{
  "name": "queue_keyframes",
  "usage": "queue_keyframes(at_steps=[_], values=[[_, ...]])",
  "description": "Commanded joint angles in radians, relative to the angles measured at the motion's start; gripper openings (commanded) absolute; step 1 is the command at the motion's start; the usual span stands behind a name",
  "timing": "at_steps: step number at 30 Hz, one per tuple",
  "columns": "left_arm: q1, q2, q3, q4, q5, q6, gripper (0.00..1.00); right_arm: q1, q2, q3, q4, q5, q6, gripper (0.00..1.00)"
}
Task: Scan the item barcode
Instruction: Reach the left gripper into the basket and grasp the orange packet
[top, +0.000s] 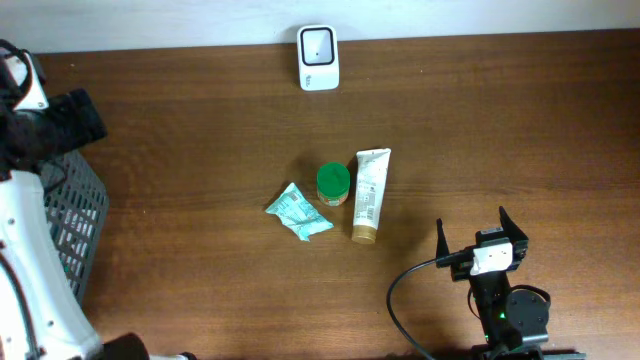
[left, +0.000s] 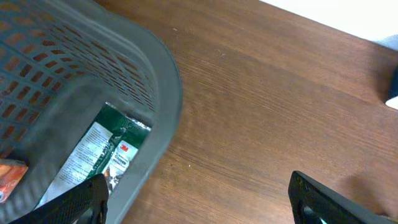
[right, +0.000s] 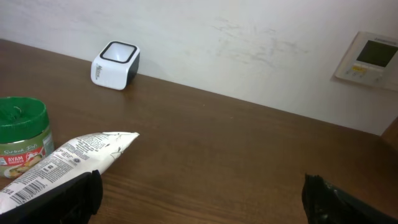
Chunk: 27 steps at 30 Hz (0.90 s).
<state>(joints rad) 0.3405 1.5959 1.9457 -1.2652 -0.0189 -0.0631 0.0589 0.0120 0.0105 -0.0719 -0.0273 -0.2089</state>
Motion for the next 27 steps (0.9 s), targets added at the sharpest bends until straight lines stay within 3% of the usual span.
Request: queue_keyframes(at_steps=[1,7,18,23,24,27], values=[[0.014,0.015,0.017,0.019,-0.005,0.012,0.91,0.002,-0.006,-0.005,-0.004,-0.003,0.011,0.98],[0.055,0.015,0.017,0.086,-0.004,0.007,0.92,0.002,-0.006,-0.005,-0.004,-0.003,0.011,0.98],[0.352,0.091,0.010,0.005,-0.002,0.007,0.93,0.002,-0.006,-0.005,-0.004,-0.003,0.011,0.98],[0.466,0.162,-0.159,0.033,-0.043,-0.014,0.95,0.002,-0.006,-0.005,-0.004,-0.003,0.011,0.98],[0.492,0.162,-0.207,0.069,-0.089,0.004,0.91,0.002,-0.006,-0.005,-0.004,-0.003,0.011,0.98],[0.534,0.162,-0.377,0.235,-0.195,0.017,0.90,0.002,-0.006,-0.005,-0.004,-0.003,0.010,0.99]])
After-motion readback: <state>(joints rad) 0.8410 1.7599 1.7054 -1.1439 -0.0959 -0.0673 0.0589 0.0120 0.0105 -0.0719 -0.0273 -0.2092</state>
